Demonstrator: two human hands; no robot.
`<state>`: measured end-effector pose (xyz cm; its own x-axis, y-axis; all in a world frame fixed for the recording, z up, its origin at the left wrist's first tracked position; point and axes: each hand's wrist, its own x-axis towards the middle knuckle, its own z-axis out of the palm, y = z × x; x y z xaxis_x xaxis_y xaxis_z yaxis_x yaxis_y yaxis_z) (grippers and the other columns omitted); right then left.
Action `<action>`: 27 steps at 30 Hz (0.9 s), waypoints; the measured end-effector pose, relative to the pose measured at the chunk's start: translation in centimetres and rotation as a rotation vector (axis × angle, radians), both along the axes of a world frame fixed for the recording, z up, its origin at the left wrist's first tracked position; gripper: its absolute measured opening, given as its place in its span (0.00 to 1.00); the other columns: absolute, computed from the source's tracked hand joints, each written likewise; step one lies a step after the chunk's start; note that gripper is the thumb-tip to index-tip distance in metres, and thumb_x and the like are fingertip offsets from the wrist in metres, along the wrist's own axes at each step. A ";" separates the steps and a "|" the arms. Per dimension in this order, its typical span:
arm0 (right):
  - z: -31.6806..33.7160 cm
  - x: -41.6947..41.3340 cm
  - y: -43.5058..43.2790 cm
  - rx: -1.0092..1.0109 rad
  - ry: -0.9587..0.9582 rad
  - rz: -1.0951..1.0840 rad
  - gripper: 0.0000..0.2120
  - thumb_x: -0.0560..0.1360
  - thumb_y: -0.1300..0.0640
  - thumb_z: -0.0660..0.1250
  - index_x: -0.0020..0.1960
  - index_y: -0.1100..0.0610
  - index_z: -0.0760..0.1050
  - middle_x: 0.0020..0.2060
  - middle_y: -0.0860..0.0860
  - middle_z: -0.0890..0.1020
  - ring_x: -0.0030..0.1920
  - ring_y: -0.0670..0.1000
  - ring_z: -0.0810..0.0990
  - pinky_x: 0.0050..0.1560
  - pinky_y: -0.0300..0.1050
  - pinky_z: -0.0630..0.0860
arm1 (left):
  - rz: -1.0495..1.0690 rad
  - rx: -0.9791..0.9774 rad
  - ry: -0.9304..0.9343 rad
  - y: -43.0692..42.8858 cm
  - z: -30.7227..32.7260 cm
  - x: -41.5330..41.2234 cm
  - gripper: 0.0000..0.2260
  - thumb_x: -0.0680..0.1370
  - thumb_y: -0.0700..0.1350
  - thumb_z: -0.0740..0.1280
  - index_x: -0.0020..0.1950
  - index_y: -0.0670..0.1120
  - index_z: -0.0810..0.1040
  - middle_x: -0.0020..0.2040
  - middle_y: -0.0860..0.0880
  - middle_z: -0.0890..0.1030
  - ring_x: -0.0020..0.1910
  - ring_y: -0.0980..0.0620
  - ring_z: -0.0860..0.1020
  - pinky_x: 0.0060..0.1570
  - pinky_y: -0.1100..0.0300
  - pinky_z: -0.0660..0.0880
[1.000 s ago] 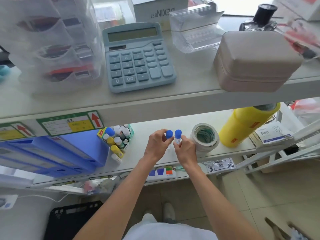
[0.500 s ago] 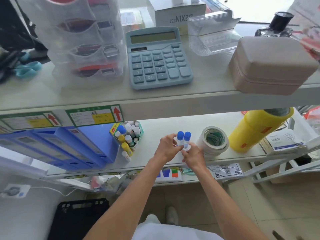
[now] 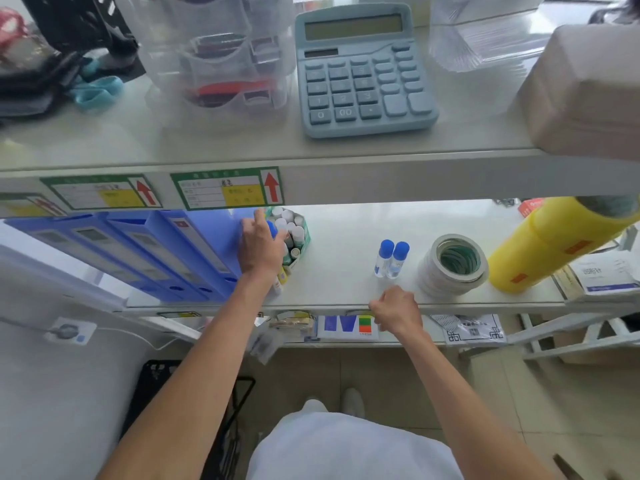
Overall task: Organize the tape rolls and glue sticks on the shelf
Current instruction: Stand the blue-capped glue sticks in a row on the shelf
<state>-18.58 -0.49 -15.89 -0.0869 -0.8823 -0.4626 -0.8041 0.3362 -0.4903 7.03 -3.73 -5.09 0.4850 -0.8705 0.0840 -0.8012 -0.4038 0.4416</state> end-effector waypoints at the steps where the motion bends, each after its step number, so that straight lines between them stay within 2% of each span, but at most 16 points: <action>1: -0.2 0.2 0.1 0.003 -0.002 0.014 0.12 0.70 0.51 0.64 0.37 0.60 0.78 0.31 0.54 0.83 0.31 0.54 0.84 0.39 0.53 0.85 | -0.019 0.011 -0.005 -0.2 -0.1 0.1 0.15 0.77 0.46 0.71 0.59 0.40 0.74 0.55 0.37 0.77 0.51 0.36 0.78 0.44 0.49 0.74; 4: 0.1 0.6 0.1 -0.013 -0.010 0.047 0.11 0.73 0.53 0.66 0.40 0.61 0.79 0.33 0.57 0.84 0.33 0.57 0.86 0.40 0.57 0.86 | -0.040 -0.049 0.008 -0.2 -0.2 0.4 0.08 0.78 0.41 0.71 0.54 0.39 0.77 0.51 0.38 0.80 0.50 0.36 0.78 0.45 0.50 0.74; 7: 0.7 0.6 0.0 -0.064 -0.039 0.063 0.11 0.76 0.54 0.67 0.41 0.61 0.78 0.36 0.59 0.84 0.35 0.57 0.86 0.41 0.56 0.86 | 0.011 -0.199 0.091 0.5 1.0 0.0 0.09 0.78 0.40 0.70 0.56 0.39 0.79 0.52 0.39 0.79 0.48 0.40 0.79 0.44 0.57 0.72; 10: 0.8 0.4 -0.2 -0.140 -0.023 -0.039 0.10 0.77 0.55 0.67 0.43 0.61 0.77 0.35 0.57 0.82 0.33 0.55 0.84 0.41 0.54 0.85 | 0.036 -0.332 0.113 1.3 3.2 -1.8 0.09 0.79 0.42 0.69 0.55 0.37 0.79 0.53 0.40 0.77 0.47 0.43 0.78 0.45 0.59 0.71; 12: 0.8 0.3 -0.5 -0.170 -0.032 -0.136 0.09 0.77 0.54 0.67 0.49 0.60 0.75 0.36 0.55 0.82 0.34 0.55 0.84 0.41 0.53 0.85 | 0.035 -0.370 0.111 1.7 4.5 -3.4 0.10 0.80 0.44 0.68 0.50 0.36 0.80 0.49 0.39 0.79 0.43 0.46 0.75 0.42 0.60 0.68; 14: 0.5 0.0 -0.7 -0.169 -0.049 -0.185 0.14 0.76 0.52 0.69 0.57 0.58 0.71 0.41 0.54 0.82 0.37 0.56 0.85 0.43 0.52 0.85 | -0.008 -0.364 0.107 1.8 5.1 -4.8 0.12 0.80 0.45 0.67 0.47 0.35 0.81 0.44 0.39 0.80 0.40 0.48 0.72 0.41 0.61 0.64; 16: 0.2 -0.2 -0.9 -0.154 -0.070 -0.207 0.19 0.76 0.52 0.71 0.60 0.57 0.67 0.45 0.55 0.82 0.39 0.57 0.85 0.43 0.53 0.85 | -0.149 -0.362 0.114 1.6 5.2 -6.2 0.09 0.79 0.43 0.69 0.48 0.36 0.82 0.43 0.40 0.81 0.41 0.47 0.73 0.42 0.63 0.63; 18: 0.0 -0.4 -1.1 -0.150 -0.115 -0.232 0.21 0.76 0.54 0.72 0.61 0.56 0.64 0.47 0.56 0.82 0.40 0.56 0.86 0.42 0.54 0.86 | -0.347 -0.332 0.174 1.2 3.8 -7.2 0.08 0.77 0.39 0.71 0.55 0.39 0.82 0.47 0.42 0.81 0.42 0.49 0.75 0.44 0.64 0.69; 21: -0.4 -0.7 -1.3 -0.159 -0.186 -0.259 0.22 0.76 0.57 0.72 0.63 0.55 0.64 0.49 0.56 0.81 0.40 0.55 0.85 0.39 0.51 0.86 | -0.577 -0.201 0.269 0.9 0.6 -8.4 0.16 0.76 0.35 0.72 0.64 0.42 0.80 0.51 0.46 0.79 0.44 0.52 0.78 0.50 0.60 0.79; 24: -0.5 -0.8 -1.4 -0.192 -0.228 -0.245 0.22 0.77 0.57 0.73 0.65 0.54 0.65 0.53 0.52 0.80 0.46 0.53 0.84 0.41 0.47 0.86 | -0.630 -0.148 0.287 1.2 -2.3 -9.6 0.16 0.75 0.35 0.73 0.62 0.43 0.80 0.52 0.47 0.80 0.42 0.54 0.79 0.50 0.57 0.81; 27: -0.5 -1.0 -1.4 -0.196 -0.282 -0.234 0.21 0.78 0.58 0.72 0.67 0.55 0.67 0.54 0.52 0.79 0.50 0.53 0.83 0.46 0.45 0.84 | -0.567 -0.145 0.354 1.1 -3.9 -10.4 0.14 0.76 0.38 0.73 0.60 0.45 0.78 0.54 0.49 0.80 0.40 0.54 0.79 0.46 0.59 0.81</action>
<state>-19.56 -1.85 -16.40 -0.1896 -0.9274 -0.3224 -0.5417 0.3727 -0.7534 -3.41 -2.66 -9.01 -0.0232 -0.9900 0.1395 -0.6685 0.1191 0.7341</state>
